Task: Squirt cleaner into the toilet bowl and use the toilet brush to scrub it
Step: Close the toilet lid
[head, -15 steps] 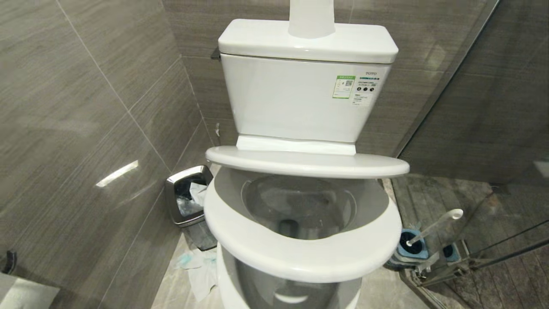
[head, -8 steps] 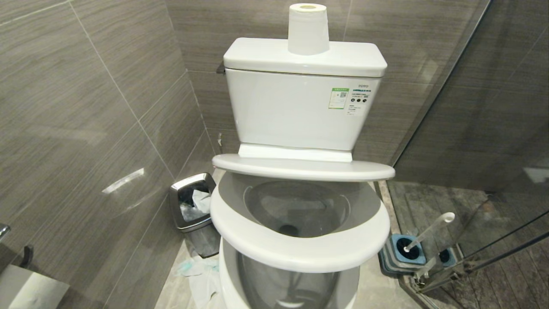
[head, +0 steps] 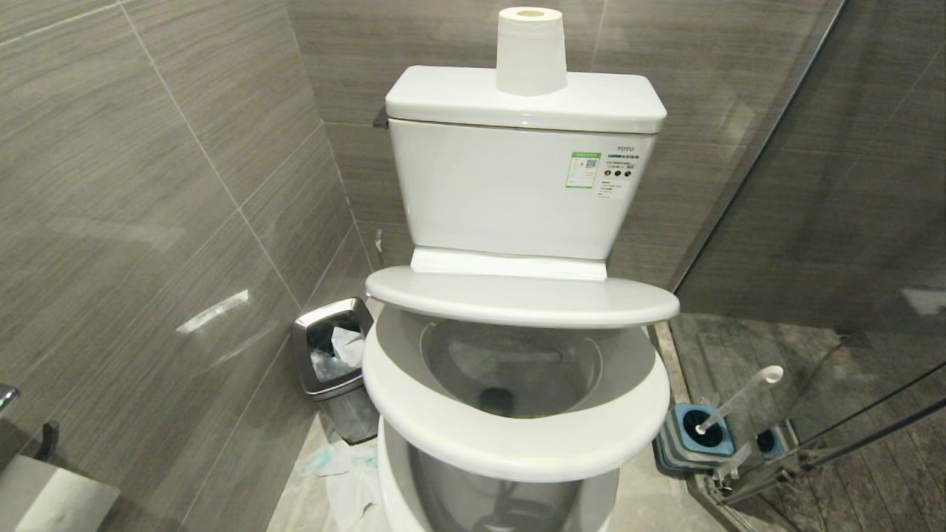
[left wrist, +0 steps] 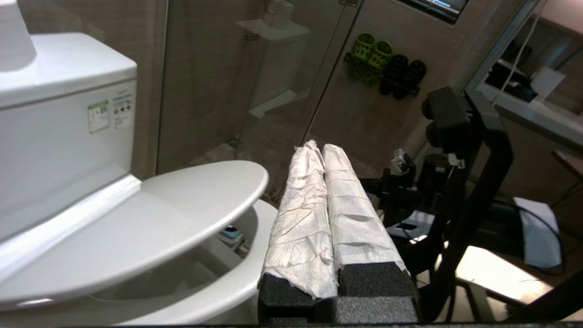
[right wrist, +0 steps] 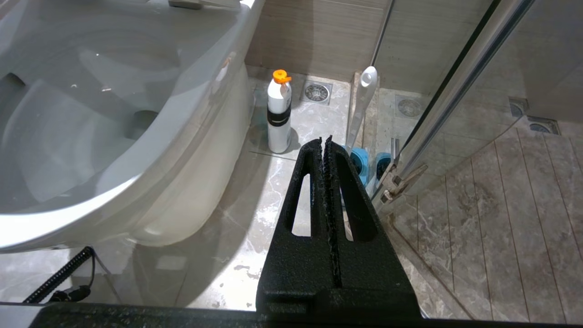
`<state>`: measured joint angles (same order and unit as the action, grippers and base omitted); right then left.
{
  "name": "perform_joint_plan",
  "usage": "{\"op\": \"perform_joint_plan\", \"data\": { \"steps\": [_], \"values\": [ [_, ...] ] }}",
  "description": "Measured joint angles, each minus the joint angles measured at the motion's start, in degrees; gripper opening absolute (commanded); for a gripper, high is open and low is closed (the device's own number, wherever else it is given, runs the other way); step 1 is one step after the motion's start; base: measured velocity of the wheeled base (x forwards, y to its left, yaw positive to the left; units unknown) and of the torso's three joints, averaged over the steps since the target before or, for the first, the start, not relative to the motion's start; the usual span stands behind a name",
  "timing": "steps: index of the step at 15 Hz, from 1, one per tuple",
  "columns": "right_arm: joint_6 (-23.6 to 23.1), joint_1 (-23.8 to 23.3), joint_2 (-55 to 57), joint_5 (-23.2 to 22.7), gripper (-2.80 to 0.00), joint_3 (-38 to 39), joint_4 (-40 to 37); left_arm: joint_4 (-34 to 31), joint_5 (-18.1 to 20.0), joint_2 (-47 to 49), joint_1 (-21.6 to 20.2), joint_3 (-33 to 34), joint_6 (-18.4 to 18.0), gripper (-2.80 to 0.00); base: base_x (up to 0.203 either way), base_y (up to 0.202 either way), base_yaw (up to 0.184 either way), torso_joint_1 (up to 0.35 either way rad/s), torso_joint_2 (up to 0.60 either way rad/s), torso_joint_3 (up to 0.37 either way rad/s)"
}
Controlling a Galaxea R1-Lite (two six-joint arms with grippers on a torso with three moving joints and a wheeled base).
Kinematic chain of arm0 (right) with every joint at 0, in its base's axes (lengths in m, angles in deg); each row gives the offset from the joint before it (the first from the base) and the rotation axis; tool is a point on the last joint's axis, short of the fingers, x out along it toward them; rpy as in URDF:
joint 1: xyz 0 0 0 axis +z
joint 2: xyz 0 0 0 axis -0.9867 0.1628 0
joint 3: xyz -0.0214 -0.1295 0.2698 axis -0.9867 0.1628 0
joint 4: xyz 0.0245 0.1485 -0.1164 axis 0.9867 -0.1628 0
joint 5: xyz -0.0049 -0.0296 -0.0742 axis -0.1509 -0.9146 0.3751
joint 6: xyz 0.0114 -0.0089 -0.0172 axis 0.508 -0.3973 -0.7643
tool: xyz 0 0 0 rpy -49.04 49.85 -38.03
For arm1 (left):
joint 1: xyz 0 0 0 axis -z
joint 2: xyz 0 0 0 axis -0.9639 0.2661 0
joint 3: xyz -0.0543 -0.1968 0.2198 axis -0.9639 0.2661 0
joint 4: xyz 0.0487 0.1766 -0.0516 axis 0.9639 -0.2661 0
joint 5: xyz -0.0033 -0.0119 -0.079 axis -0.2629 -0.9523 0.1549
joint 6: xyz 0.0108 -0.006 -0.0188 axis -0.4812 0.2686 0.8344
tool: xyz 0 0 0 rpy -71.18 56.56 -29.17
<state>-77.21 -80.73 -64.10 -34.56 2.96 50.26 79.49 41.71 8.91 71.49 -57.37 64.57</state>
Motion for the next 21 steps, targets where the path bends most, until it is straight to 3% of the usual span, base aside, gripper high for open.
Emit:
{"op": "perform_joint_plan", "data": {
  "steps": [2, 4, 8, 9, 11, 13, 15, 18, 21],
  "values": [
    [0.02, 0.0, 0.0, 0.02, -2.8, 0.0, -0.01, -0.29, 0.19, 2.08, 0.09, -2.49, -1.12, -2.8, 0.0, 0.0, 0.0, 0.0, 0.0, 0.0],
    [0.02, 0.0, 0.0, 0.02, -2.8, 0.0, 0.0, -1.33, -1.36, 4.87, 1.78, -7.53, 4.41, -2.8, 0.0, 0.0, 0.0, 0.0, 0.0, 0.0],
    [0.0, 0.0, 0.0, 0.05, -2.8, 0.0, -0.02, 4.84, -11.23, 9.76, 2.86, -17.34, 32.0, -2.8, 0.0, 0.0, 0.0, 0.0, 0.0, 0.0],
    [0.0, 0.0, 0.0, 0.02, -2.8, 0.0, -0.02, 6.82, -12.1, 11.12, 2.86, -18.4, 35.98, -2.8, 0.0, 0.0, 0.0, 0.0, 0.0, 0.0],
    [0.02, 0.0, 0.0, 0.05, -2.8, 0.0, -0.02, 4.26, -14.51, 13.7, 2.67, -21.66, 38.7, -2.8, 0.0, 0.0, 0.0, 0.0, 0.0, 0.0],
    [0.02, 0.0, 0.0, 0.05, -2.8, 0.0, 0.0, -5.08, -19.79, 16.3, 2.86, -27.02, 38.27, -2.8, 0.0, 0.0, 0.0, 0.0, 0.0, 0.0],
    [0.0, 0.0, 0.0, 0.02, -2.8, 0.0, -0.02, -15.82, -25.28, 18.68, 3.38, -30.06, 31.44, -2.8, 0.0, 0.0, 0.0, 0.0, 0.0, 0.0],
    [0.0, 0.0, 0.0, 0.05, -2.8, 0.0, -0.02, -27.67, -33.31, 20.98, 6.75, -30.45, 6.2, -2.8, 0.0, 0.0, 0.0, 0.0, 0.0, 0.0],
    [0.02, 0.0, 0.0, 0.02, -2.8, 0.0, -0.01, -36.14, -38.45, 21.98, 16.98, -30.77, -19.55, -2.8, 0.0, 0.0, 0.0, 0.0, 0.0, 0.0]
  ]
}}
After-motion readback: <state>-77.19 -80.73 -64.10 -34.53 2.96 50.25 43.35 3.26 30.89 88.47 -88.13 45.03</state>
